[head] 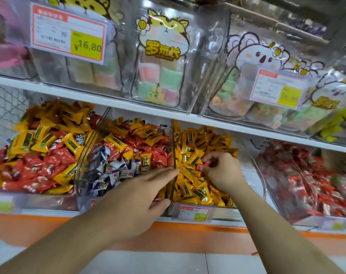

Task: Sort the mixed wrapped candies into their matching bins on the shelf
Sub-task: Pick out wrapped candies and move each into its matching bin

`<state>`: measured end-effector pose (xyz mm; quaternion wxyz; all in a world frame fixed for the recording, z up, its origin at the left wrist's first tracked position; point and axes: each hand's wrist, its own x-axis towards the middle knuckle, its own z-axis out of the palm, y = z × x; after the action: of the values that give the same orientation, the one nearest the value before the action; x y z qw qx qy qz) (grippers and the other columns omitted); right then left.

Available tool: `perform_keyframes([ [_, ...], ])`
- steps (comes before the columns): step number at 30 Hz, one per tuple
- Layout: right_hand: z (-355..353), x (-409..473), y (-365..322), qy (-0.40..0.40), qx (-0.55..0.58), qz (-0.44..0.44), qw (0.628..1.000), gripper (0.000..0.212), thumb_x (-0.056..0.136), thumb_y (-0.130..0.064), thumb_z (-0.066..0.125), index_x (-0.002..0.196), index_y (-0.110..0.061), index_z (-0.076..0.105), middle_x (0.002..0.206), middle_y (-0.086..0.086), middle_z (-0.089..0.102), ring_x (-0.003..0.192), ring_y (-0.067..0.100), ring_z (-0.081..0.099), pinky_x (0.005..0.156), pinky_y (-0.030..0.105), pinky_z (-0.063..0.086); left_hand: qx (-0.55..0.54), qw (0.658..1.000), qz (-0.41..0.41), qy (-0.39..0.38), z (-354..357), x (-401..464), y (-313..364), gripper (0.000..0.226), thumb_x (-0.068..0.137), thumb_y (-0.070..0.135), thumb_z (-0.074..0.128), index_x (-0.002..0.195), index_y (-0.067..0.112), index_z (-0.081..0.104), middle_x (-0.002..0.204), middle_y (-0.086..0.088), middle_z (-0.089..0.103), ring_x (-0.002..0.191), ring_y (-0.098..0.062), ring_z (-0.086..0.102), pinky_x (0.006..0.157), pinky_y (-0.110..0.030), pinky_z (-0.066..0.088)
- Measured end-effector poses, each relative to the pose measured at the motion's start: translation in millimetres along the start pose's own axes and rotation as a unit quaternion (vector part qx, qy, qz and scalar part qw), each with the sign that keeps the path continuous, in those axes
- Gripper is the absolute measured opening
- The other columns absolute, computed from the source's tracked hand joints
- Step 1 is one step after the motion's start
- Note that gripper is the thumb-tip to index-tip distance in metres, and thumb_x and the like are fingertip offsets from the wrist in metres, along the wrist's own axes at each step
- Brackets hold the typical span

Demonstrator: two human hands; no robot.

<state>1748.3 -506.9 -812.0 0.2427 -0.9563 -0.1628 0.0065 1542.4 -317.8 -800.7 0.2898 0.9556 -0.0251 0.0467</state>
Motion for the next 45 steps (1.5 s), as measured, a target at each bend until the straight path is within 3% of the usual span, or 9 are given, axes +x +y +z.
perform_keyframes([
  [4,2.9,-1.7,3.2,0.028,-0.01,-0.017,0.999,0.017,0.086,-0.02,0.081,0.073,-0.027,0.074,0.076,-0.017,0.07,0.077,-0.005,0.059,0.058,0.008,0.037,-0.005,1.0,-0.002,0.003,-0.5,-1.2,0.4,0.07,0.105,0.051,0.046,0.156,0.061,0.0,0.16,0.044,0.001,0.144,0.02,0.004,0.114,-0.009,0.009],
  [13,-23.5,-13.9,-3.9,0.117,0.146,-0.003,0.982,0.011,0.086,-0.021,0.083,0.08,-0.028,0.078,0.073,-0.014,0.074,0.073,0.0,0.068,0.074,0.027,0.056,-0.015,1.0,-0.008,0.024,-3.1,-1.0,-1.1,0.06,0.104,0.051,0.05,0.156,0.057,0.021,0.161,0.041,0.012,0.147,0.009,0.022,0.12,-0.025,0.027],
  [19,-42.6,-50.8,-48.2,0.028,0.321,-0.071,0.944,0.009,0.087,-0.01,0.081,0.091,-0.018,0.08,0.084,-0.002,0.078,0.08,0.01,0.072,0.068,0.015,0.052,-0.102,0.988,-0.045,0.107,-14.8,1.7,1.0,0.049,0.098,0.045,0.064,0.144,0.048,0.048,0.137,0.032,0.052,0.121,0.012,0.051,0.099,-0.012,0.044],
  [23,-29.1,-73.6,-91.6,-0.041,0.345,-0.132,0.928,0.013,0.084,-0.006,0.083,0.091,-0.016,0.079,0.085,0.0,0.078,0.082,0.014,0.074,0.074,0.02,0.057,-0.238,0.958,-0.084,0.138,-27.0,-3.1,-0.9,0.056,0.091,0.044,0.074,0.142,0.05,0.051,0.127,0.026,0.063,0.107,0.013,0.063,0.091,-0.018,0.056],
  [29,-1.3,-90.4,-135.8,-0.095,0.405,-0.145,0.898,0.014,0.084,0.0,0.081,0.093,-0.009,0.077,0.087,0.003,0.079,0.085,0.019,0.076,0.079,0.029,0.062,-0.298,0.926,-0.136,0.187,-53.3,-24.6,-11.5,0.023,0.087,0.033,0.081,0.105,0.043,0.071,0.096,0.023,0.076,0.09,0.005,0.071,0.079,-0.017,0.059],
  [34,11.9,-101.7,-161.9,-0.157,0.391,-0.173,0.89,0.022,0.091,0.0,0.072,0.107,-0.016,0.078,0.098,-0.005,0.079,0.095,0.01,0.075,0.084,0.023,0.06,-0.238,0.933,-0.174,0.205,-77.8,-47.0,-38.7,0.021,0.089,0.028,0.081,0.109,0.031,0.077,0.095,0.018,0.077,0.09,0.003,0.072,0.087,-0.028,0.061],
  [39,17.7,-105.4,-168.9,-0.162,0.322,-0.174,0.916,0.031,0.096,-0.012,0.071,0.113,-0.038,0.074,0.103,-0.017,0.076,0.1,-0.001,0.071,0.086,0.023,0.06,-0.08,0.936,-0.225,0.257,-108.2,-64.8,-64.5,0.012,0.086,0.046,0.078,0.095,0.039,0.072,0.089,0.021,0.072,0.084,0.003,0.066,0.073,-0.021,0.053],
  [42,16.1,-100.6,-163.5,-0.147,0.288,-0.166,0.931,0.028,0.097,-0.016,0.07,0.114,-0.038,0.073,0.102,-0.018,0.076,0.093,0.007,0.073,0.083,0.034,0.063,0.012,0.931,-0.274,0.242,-120.2,-70.2,-76.1,0.021,0.09,0.044,0.074,0.11,0.042,0.067,0.105,0.02,0.068,0.081,0.0,0.061,0.062,-0.021,0.042],
  [45,7.2,-95.3,-152.1,-0.119,0.279,-0.164,0.939,0.026,0.098,-0.015,0.068,0.116,-0.034,0.073,0.097,-0.018,0.075,0.09,0.008,0.072,0.083,0.03,0.061,0.053,0.945,-0.247,0.206,-115.1,-67.3,-78.8,0.048,0.091,0.043,0.073,0.137,0.038,0.058,0.138,0.016,0.057,0.114,-0.007,0.057,0.09,-0.025,0.046],
])
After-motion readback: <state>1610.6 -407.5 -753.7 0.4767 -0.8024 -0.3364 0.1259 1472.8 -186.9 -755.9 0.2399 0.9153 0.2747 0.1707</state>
